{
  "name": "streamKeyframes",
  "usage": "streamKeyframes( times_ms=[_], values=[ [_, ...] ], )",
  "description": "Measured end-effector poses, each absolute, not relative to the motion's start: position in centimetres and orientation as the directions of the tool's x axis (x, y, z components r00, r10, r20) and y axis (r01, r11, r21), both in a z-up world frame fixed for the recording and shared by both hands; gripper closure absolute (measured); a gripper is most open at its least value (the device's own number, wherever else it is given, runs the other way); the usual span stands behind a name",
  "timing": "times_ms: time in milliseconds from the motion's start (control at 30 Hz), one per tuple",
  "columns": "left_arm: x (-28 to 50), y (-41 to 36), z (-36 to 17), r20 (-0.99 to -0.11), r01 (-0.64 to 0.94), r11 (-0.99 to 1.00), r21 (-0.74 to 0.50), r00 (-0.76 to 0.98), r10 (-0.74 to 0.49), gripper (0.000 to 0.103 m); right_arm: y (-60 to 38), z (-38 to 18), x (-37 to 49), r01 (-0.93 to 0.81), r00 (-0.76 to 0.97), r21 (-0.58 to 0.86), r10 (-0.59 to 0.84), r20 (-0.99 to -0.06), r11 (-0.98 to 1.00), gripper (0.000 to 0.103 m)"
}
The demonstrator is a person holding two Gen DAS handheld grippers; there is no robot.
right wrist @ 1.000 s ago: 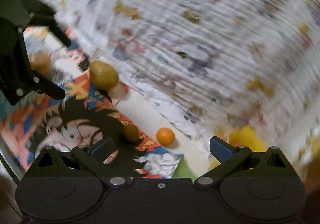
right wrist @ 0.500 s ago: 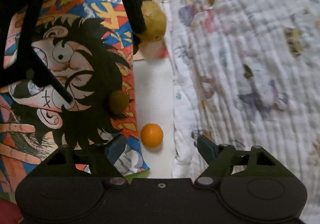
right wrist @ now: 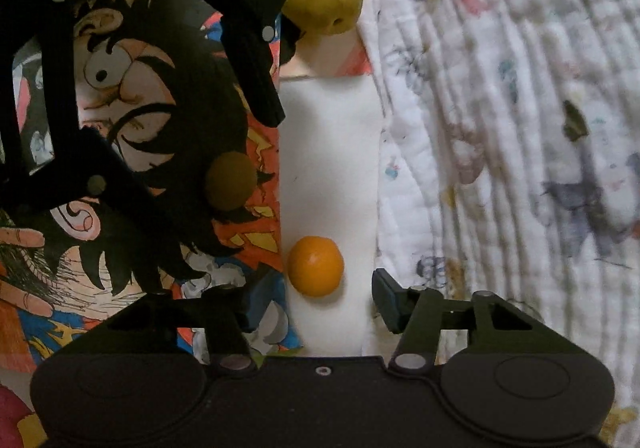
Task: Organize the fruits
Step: 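Grasp the tangerine with the right gripper while the left grasps the small brown round fruit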
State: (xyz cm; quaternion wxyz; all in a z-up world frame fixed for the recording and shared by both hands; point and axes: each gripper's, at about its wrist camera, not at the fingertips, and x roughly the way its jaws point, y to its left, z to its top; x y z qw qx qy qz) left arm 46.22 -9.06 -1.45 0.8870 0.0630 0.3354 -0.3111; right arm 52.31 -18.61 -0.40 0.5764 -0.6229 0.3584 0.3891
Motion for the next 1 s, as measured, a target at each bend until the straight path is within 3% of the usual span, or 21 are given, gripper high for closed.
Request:
streamKeyframes(
  times_ms=[200, 300, 433, 700, 1000],
  values=[
    [47.4, -9.0, -2.4, -0.659, 0.563, 0.813, -0.149, 0.557, -0.506, 0.046, -18.1, -1.0, 53.2, -0.906, 0.419, -0.418, 0.000, -0.908, -0.072, 0.060],
    [47.7, -8.9, -2.7, -0.658, 0.557, 0.814, -0.166, 0.552, -0.512, 0.056, -17.7, -0.9, 53.7, -0.913, 0.404, -0.403, -0.010, -0.915, -0.068, 0.070],
    [48.0, -8.6, -2.8, -0.657, 0.548, 0.815, -0.191, 0.545, -0.521, 0.071, -17.8, -1.2, 53.7, -0.907, 0.417, -0.416, -0.009, -0.909, -0.066, 0.069],
    [47.9, -6.7, -1.7, -0.658, 0.489, 0.835, -0.251, 0.547, -0.518, 0.072, -18.6, -0.4, 52.2, -0.885, 0.463, -0.464, 0.047, -0.885, -0.016, 0.070],
    [44.4, -5.5, 1.6, -0.662, 0.459, 0.861, -0.219, 0.578, -0.477, 0.072, -19.5, 4.1, 46.4, -0.871, 0.489, -0.491, 0.162, -0.857, 0.026, 0.070]
  ],
)
